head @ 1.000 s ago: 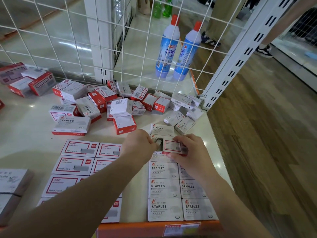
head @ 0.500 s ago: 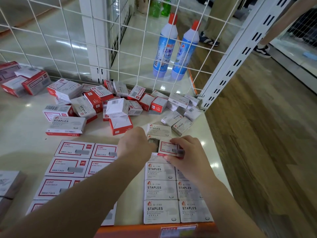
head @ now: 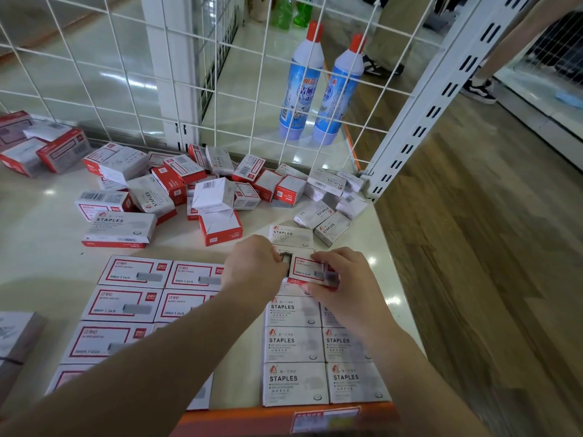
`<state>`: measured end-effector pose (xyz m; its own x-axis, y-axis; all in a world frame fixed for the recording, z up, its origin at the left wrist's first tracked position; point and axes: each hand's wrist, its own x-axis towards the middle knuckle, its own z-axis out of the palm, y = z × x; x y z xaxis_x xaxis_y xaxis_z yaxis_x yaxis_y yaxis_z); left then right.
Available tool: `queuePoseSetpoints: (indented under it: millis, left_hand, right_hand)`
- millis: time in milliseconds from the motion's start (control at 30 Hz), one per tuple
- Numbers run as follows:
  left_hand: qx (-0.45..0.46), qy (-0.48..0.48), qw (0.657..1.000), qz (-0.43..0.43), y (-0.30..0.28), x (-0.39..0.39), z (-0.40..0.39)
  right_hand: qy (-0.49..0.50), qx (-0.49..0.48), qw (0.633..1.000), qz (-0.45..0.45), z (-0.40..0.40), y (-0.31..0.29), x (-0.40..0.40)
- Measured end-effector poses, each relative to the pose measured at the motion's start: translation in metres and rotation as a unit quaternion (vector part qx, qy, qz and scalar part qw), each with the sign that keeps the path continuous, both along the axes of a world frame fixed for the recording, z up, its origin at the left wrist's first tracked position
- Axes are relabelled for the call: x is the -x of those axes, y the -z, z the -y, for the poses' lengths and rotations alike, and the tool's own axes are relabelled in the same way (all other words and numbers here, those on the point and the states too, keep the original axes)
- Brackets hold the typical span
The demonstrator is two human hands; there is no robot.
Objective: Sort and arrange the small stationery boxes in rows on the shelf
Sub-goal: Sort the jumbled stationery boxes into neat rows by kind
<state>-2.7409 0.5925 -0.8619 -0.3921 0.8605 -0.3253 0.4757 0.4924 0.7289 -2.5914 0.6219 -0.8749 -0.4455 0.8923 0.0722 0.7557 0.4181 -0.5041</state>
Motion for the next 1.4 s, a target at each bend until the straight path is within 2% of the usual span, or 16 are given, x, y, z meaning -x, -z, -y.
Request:
queuePoseSetpoints:
  millis: [200, 367, 633, 867, 1400]
  left_hand:
    - [0.000, 0.040, 0.999, -0.024, -0.002, 0.000, 0.002]
    - [-0.043, 0.000, 0.998, -0.039, -0.002, 0.005, 0.007]
    - [-0.029, -0.020, 0.998, 0.059, -0.001, 0.005, 0.011]
    - [-0.053, 0.062, 0.995, 0.049, -0.002, 0.006, 0.016]
    - [-0.074, 0.048, 0.994, 0.066, 0.003, 0.008, 0.007]
  right_hand:
    - [-0.001, 0.000, 1.000, -0.003, -0.001, 0.000, 0.000]
    - [0.006, 0.012, 1.000, -0.008, 0.000, 0.000, -0.001]
    - [0.030, 0.045, 0.998, -0.029, 0.003, -0.003, -0.001]
    - [0.029, 0.049, 0.998, -0.040, 0.001, -0.002, -0.001]
    - [0.027, 0.056, 0.997, -0.050, 0.002, -0.002, -0.002]
